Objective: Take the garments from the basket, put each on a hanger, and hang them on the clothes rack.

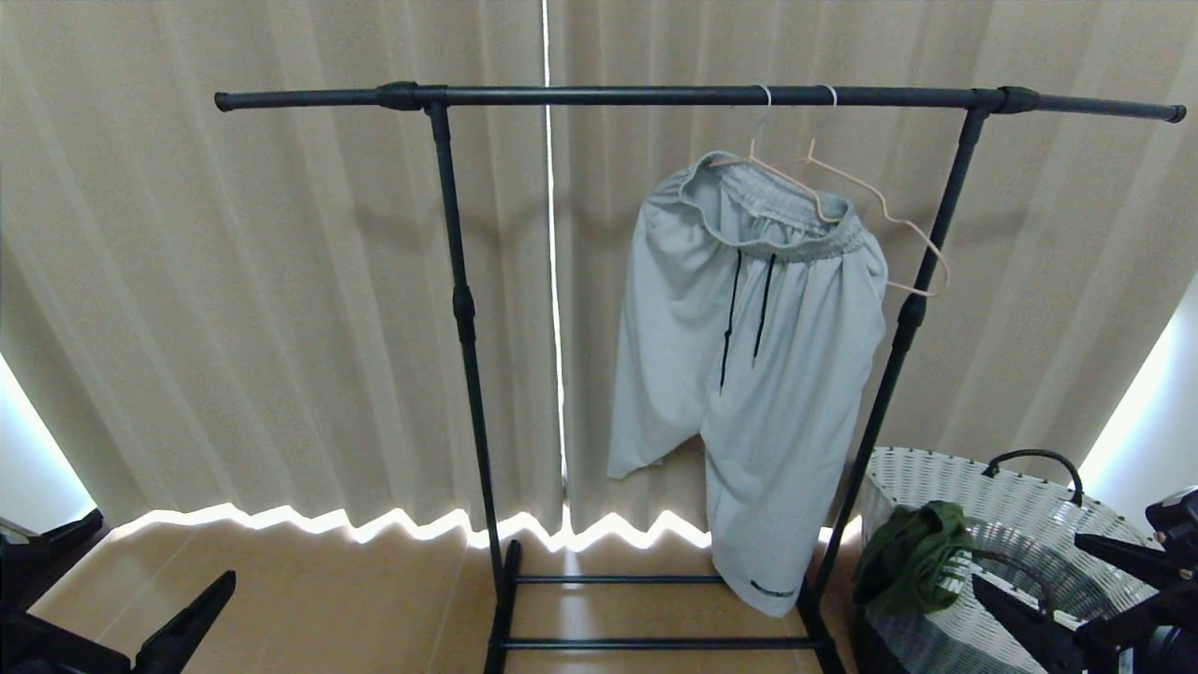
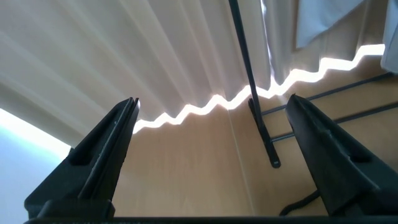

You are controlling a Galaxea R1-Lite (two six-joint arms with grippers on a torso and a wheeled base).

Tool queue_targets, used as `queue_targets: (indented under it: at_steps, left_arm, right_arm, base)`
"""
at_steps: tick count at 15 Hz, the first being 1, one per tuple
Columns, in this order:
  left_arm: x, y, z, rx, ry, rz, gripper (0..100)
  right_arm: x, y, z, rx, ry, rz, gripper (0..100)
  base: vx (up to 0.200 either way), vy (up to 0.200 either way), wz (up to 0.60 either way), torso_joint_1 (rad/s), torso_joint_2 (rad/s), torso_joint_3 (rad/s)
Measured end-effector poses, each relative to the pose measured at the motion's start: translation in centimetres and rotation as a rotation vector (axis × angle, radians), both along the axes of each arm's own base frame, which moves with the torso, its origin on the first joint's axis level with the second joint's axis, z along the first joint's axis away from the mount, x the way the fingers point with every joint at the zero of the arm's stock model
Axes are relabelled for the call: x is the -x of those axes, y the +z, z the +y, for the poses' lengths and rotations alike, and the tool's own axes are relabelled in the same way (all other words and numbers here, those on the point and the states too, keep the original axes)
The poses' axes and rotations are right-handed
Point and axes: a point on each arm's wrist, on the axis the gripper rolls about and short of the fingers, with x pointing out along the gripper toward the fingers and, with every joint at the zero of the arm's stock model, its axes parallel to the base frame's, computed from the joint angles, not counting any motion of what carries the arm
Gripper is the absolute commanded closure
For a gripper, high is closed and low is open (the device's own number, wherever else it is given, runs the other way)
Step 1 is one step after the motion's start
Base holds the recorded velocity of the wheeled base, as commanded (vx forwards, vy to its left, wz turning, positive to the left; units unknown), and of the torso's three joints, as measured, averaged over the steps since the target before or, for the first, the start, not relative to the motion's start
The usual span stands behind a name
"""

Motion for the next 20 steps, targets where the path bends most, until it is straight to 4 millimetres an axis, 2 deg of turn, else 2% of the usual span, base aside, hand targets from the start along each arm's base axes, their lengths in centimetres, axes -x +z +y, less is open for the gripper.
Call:
queue_targets:
  at_steps: [8, 18, 20]
  left_arm:
    - [-0.04, -0.02, -0.05, 0.000, -0.006, 0.003, 0]
    - [-0.03, -0.21, -0.05, 0.000, -0.006, 0.012, 0]
    - [-0.03, -0.21, -0.05, 0.001, -0.006, 0.012, 0]
  right_arm:
    - [-0.14, -0.15, 0.04, 0.005, 0.002, 0.013, 0]
    - [-0.28, -0.37, 0.09, 0.004, 0.002, 0.022, 0]
    - [-0.29, -0.38, 0.09, 0.005, 0.001, 0.022, 0]
  base:
    - [0.000, 0.000, 0.00, -0.174, 0.41, 0.240]
    - [0.000, 0.000, 0.00, -0.006, 0.02, 0.010]
    - [0.000, -0.200, 0.00, -0.002, 0.00, 0.007]
